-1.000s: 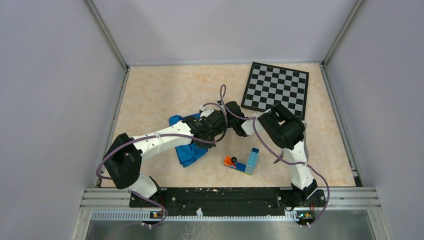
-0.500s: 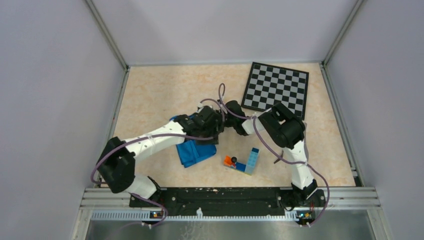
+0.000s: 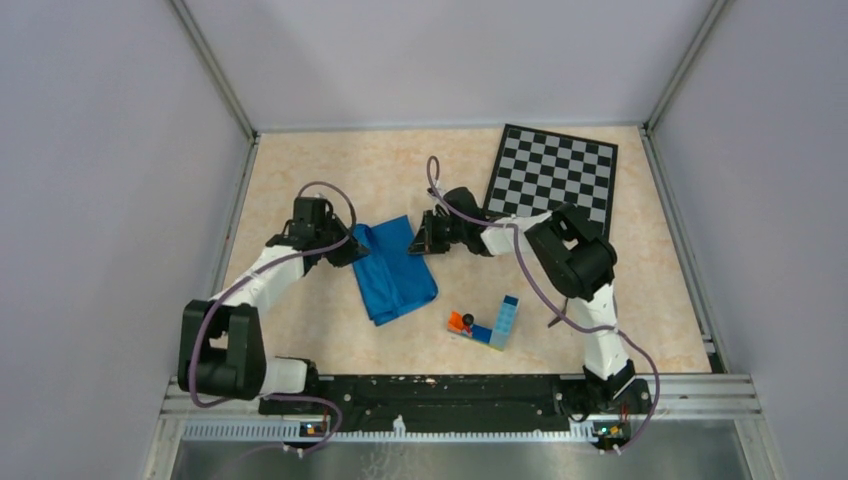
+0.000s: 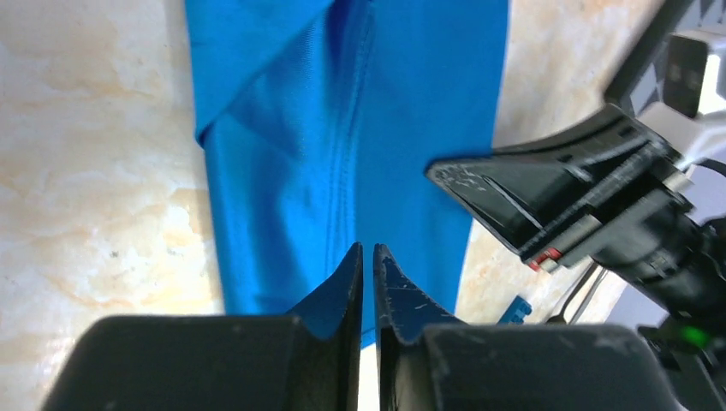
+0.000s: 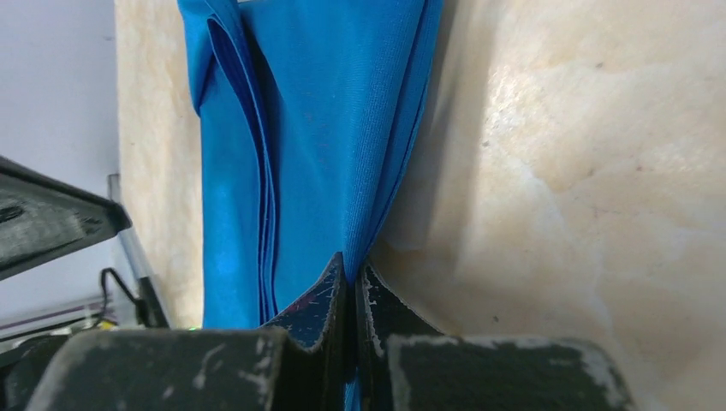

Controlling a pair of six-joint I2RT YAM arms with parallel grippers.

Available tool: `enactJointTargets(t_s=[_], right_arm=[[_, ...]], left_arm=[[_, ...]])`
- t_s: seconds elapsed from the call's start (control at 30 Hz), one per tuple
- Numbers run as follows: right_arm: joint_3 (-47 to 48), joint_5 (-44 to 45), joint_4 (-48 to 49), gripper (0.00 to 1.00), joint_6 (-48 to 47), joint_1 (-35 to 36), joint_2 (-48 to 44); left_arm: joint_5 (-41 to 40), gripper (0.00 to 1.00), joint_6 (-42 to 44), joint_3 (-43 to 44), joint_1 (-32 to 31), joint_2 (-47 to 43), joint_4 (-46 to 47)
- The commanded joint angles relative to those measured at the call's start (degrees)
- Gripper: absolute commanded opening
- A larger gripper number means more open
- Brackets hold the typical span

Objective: Fold the napkin into a case and place the utensils inside
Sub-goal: Pick up the 2/3-rectangle-folded napkin at the center of the board, then fold the 2/3-rectangle-folded napkin at the center of the board.

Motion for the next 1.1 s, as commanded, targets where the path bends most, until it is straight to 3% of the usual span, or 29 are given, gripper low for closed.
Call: enactJointTargets(t_s=[0.0,0.13,0.47,0.83,1.07], right_arm=[[3.8,5.6,-9.4,0.0,-7.9,-0.4,-3.6],[6.4,9.5,-15.0,0.0,-12.6,-0.3,-4.7],[14.4,22.7,-29.6,0.0,-21.4,2.3,-5.6],[31.4,44.9,-44.1,0.0,-25.5,13.7,0.6],[33.5,46.0,-45.5,0.0,-24.8,16.1,3.5]], left_arm=[[5.7,0.1,1.5,-0.3,1.6,5.1,6.6],[6.6,0.02,-0.2,-4.0,1.8,8.1,11.2],[10.8,0.0,-2.7,-6.2,0.4,19.3,24.9],[13.1,0.0,-6.9,-7.2,-3.1,23.4,32.0],[15.3,0.02,-6.3,-8.6,-2.4,20.9,32.8]])
